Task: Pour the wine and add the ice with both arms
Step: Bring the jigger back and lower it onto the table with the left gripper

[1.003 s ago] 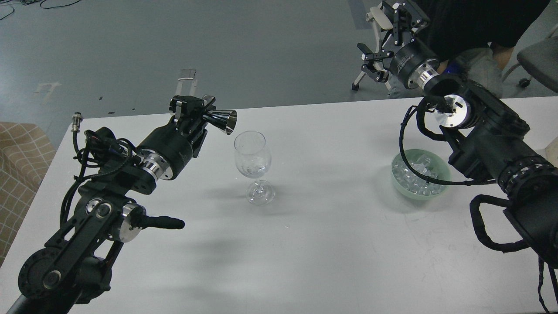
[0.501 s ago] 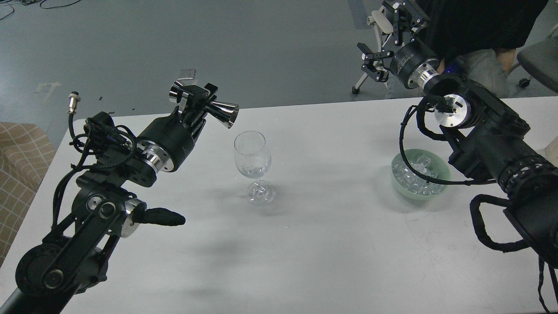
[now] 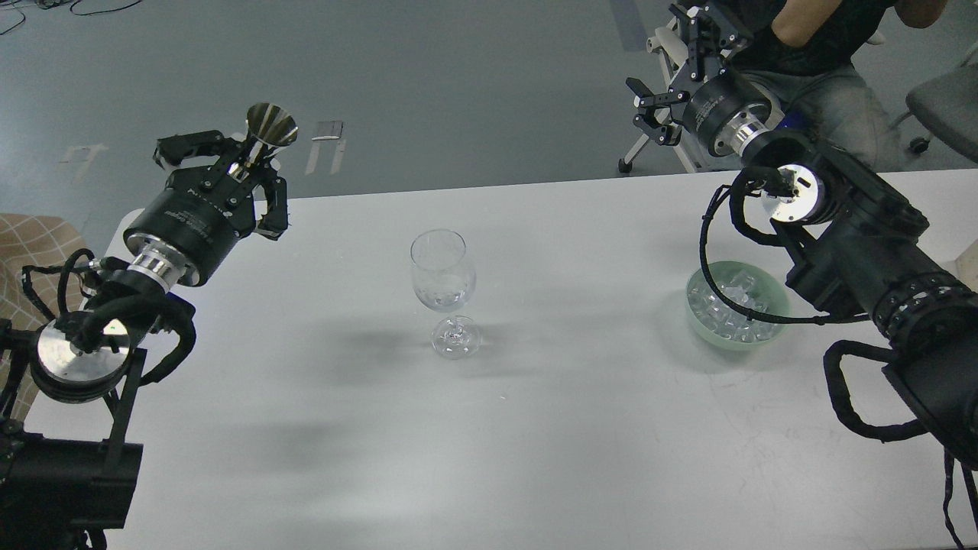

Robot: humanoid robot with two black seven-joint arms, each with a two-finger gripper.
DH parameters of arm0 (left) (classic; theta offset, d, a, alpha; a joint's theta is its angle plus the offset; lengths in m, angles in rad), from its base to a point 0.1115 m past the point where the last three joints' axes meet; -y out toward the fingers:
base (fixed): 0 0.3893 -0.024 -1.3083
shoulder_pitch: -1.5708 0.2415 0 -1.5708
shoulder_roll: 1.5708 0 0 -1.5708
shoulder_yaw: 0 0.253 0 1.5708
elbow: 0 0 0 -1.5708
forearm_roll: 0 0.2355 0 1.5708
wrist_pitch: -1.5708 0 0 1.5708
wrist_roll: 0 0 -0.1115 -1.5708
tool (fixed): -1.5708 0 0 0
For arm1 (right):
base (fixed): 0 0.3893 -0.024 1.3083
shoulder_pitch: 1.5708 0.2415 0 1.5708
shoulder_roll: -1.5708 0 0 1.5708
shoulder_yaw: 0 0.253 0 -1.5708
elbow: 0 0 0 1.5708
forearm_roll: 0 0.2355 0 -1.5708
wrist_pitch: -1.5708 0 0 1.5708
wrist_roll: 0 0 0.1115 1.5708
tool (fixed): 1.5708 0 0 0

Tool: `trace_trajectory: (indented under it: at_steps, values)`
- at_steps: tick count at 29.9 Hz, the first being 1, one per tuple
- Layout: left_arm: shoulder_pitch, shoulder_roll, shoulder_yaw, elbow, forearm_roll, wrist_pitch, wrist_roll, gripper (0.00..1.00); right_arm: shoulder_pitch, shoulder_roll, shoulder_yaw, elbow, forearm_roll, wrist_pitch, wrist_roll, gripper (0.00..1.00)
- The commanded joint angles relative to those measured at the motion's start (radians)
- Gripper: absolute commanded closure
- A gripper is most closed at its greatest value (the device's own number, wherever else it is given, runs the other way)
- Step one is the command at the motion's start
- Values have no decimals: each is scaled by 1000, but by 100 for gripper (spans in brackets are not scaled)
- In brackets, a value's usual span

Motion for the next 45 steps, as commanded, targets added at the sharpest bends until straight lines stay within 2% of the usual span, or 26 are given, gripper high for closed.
trace_trajectory:
  at_steps: [1,2,6,8,9,10,13,16,20,28,33,40,45]
  values:
    - [77,-59,-53,64,-54,-92,-21,100,0,1,-1,1,0,-3,-4,0]
    - [77,-59,-53,64,-54,-93,-21,100,0,1,-1,1,0,-3,-4,0]
    - [114,-111,-59,175,-90,-189,-97,100,0,1,-1,1,-1,-4,-4,0]
    - [115,-122,-59,208,-112,-209,-113,100,0,1,-1,1,0,-6,-4,0]
    - [115,-128,-59,241,-129,-227,-125,98,0,1,-1,1,0,-9,-4,0]
    - [114,-130,-58,283,-130,-244,-139,91,0,1,-1,1,0,-10,-4,0]
    - [102,-130,-56,399,-132,-309,-173,85,0,1,-1,1,0,-10,-4,0]
    - [92,-130,-55,467,-132,-346,-177,81,0,1,-1,1,0,-10,-4,0]
    - [72,-128,-56,522,-131,-349,-188,74,1,1,1,2,0,-10,-4,0]
    - [57,-127,-53,539,-131,-336,-191,60,0,1,-1,1,0,-10,-4,0]
    - [51,-125,-52,544,-131,-307,-207,56,0,1,-1,2,0,-10,-3,0]
    - [52,-124,-45,553,-127,-309,-207,56,0,1,-1,2,0,-10,-4,0]
    - [52,-122,-44,553,-123,-307,-207,51,-2,1,1,2,0,-10,-3,0]
